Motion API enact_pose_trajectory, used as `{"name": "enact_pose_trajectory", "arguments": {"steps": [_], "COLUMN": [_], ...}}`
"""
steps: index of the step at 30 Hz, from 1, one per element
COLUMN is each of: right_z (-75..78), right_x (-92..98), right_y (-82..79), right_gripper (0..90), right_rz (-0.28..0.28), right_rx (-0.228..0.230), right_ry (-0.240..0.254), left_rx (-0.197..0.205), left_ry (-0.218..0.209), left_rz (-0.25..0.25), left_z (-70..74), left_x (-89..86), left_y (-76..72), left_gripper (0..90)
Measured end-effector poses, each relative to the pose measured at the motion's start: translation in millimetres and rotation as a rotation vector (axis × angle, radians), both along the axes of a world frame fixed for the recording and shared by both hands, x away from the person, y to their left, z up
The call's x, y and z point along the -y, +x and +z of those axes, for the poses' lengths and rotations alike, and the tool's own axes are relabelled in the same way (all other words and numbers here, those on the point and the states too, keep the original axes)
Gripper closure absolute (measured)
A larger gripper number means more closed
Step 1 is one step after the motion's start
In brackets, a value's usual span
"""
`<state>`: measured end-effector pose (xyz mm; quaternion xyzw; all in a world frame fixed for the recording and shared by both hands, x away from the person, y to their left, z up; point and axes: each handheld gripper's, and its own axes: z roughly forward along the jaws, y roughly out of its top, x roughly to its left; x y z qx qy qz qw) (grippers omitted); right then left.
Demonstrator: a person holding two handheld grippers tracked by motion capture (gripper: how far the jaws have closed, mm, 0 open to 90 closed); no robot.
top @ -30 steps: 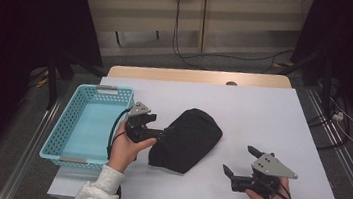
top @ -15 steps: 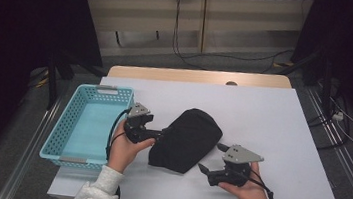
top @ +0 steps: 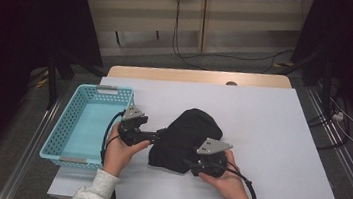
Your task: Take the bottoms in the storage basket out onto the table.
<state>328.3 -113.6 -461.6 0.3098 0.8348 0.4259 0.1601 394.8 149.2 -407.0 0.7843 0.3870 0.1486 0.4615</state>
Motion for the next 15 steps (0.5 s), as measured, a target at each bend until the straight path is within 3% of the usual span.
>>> {"name": "enact_pose_trajectory", "arguments": {"steps": [2, 5, 7, 9, 15], "right_z": [-0.7, 0.2, 0.8, 2.3, 26.0], "right_x": [-4.0, -4.6, -2.9, -1.3, 33.5], "right_y": [-0.3, -0.7, -1.0, -1.5, -0.5], "right_gripper": [55.3, 75.5, 82.8, 84.5, 88.9], "right_rz": [0.019, 0.032, 0.026, 0.024, -0.042], "right_rx": [0.006, -0.012, -0.022, -0.021, 0.012], "right_ry": [-0.056, -0.044, -0.029, -0.023, 0.106], "left_rx": [0.000, 0.003, 0.001, 0.001, -0.008], "left_ry": [0.000, 0.002, 0.002, 0.000, 0.000], "left_rz": [0.006, 0.010, 0.009, 0.010, -0.007], "left_z": [0.1, -0.2, -0.6, -0.8, -3.8], "left_x": [-1.8, -3.4, -2.8, -2.3, 1.8], "left_y": [-1.7, -2.7, -3.2, -3.6, -3.7], "left_gripper": [16.5, 16.9, 17.0, 17.1, 17.5]}}
